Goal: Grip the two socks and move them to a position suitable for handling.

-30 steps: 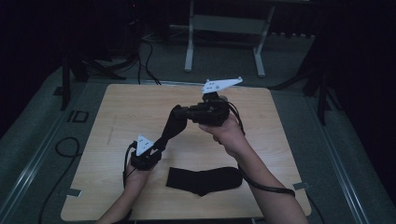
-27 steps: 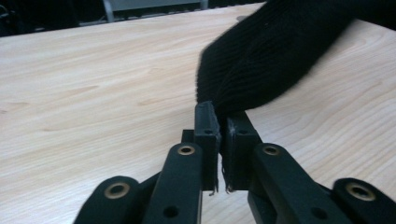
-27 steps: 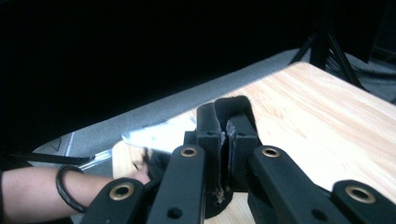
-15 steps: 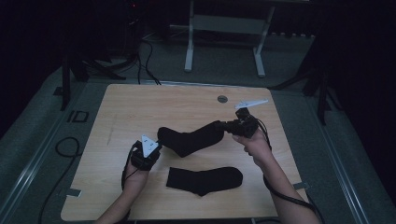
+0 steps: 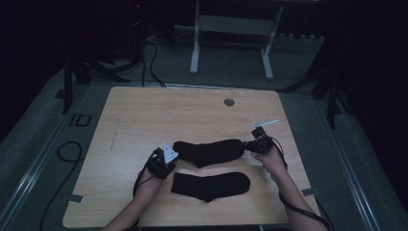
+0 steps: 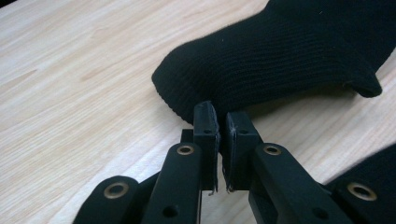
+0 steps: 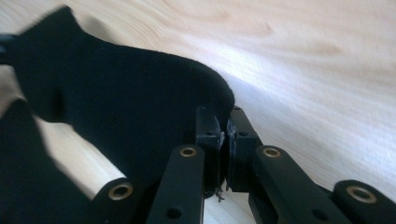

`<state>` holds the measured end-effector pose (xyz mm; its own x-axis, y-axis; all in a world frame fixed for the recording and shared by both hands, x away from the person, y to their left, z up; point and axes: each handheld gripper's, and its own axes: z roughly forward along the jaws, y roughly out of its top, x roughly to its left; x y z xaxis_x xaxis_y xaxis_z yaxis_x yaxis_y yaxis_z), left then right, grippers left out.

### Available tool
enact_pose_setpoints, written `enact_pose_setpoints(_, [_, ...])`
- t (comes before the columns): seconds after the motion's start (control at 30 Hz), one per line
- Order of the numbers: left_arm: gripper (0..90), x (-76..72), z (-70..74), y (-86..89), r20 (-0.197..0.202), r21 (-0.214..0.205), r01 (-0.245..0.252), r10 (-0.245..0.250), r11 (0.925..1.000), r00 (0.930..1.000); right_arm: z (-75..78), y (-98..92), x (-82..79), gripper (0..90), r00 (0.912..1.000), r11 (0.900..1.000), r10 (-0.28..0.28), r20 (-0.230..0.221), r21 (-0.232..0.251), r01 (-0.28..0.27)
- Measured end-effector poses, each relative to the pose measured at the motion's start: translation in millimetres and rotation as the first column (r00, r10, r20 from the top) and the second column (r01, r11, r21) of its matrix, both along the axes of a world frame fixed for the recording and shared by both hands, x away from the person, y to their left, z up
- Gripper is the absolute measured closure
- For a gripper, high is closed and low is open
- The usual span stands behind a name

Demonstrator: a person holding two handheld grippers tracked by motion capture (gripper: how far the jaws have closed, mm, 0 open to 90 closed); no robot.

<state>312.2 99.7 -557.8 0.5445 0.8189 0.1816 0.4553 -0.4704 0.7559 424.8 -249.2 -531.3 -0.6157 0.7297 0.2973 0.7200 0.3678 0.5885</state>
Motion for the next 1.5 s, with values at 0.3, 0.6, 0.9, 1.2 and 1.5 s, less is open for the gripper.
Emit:
enact_pose_setpoints(0.3, [65.5, -3.4, -1.6, 7.6, -0.076, 0.002, 0.022, -0.022, 0.9998, 0.9969, -10.3, -3.9, 3.7, 76.5, 0.9998, 0.9992, -0.022, -0.004, -0.033, 0.021])
enact_pose_setpoints(0.6, [54.3, -10.7, 13.7, 25.2, -0.05, -0.058, 0.035, -0.038, 0.9977, 0.998, -1.3, -11.2, 1.3, 61.2, 0.9988, 0.9971, -0.03, 0.039, -0.068, 0.032])
enact_pose_setpoints(0.9, [89.4, 10.6, 10.9, 13.7, -0.068, -0.131, 0.071, -0.08, 0.9889, 0.9945, 9.8, 4.9, -12.6, 89.6, 0.984, 0.9939, -0.004, 0.178, -0.108, 0.024])
enact_pose_setpoints(1.2, [89.8, 29.7, -6.5, 3.6, -0.127, -0.091, 0.08, -0.091, 0.9927, 0.9878, -16.4, 3.9, -11.6, 89.4, 0.9922, 0.9885, -0.006, 0.125, -0.15, 0.024])
enact_pose_setpoints(1.5, [89.8, 35.7, -7.7, -2.9, -0.132, -0.104, 0.088, -0.102, 0.9906, 0.986, -18.1, -7.4, -19.1, 89.3, 0.9896, 0.9864, -0.022, 0.142, -0.158, 0.045])
